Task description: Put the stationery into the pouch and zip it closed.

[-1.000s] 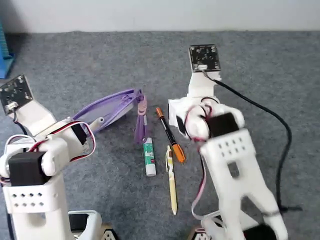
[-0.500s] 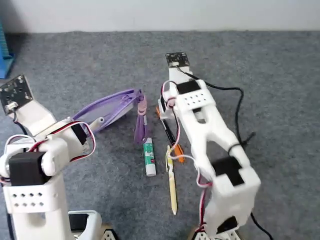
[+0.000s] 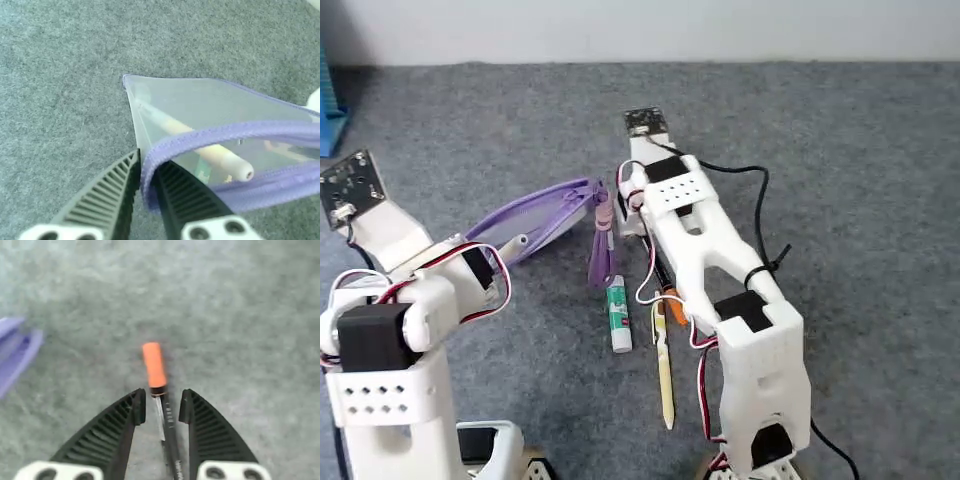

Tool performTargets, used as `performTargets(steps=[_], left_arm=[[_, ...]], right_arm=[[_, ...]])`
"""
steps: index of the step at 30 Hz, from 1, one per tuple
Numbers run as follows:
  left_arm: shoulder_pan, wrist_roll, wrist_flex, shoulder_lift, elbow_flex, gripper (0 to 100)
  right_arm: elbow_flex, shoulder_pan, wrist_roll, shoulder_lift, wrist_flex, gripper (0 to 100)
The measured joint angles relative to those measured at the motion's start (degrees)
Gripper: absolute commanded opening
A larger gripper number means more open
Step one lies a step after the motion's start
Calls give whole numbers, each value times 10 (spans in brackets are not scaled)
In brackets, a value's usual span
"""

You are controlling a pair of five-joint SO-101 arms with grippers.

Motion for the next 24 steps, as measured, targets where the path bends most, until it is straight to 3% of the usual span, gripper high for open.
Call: performTargets(steps=[10, 14, 17, 24], left_arm=[[0, 0, 0, 1, 0, 12], [0, 0, 0, 1, 0, 12], [0, 0, 0, 1, 0, 12], [0, 0, 0, 1, 0, 12]], right_arm=[[-11, 4, 0, 61, -20, 111], [-21, 13, 0, 75, -20, 0], [-21, 23, 0, 78, -18, 9], [-21, 21, 1, 47, 59, 8]])
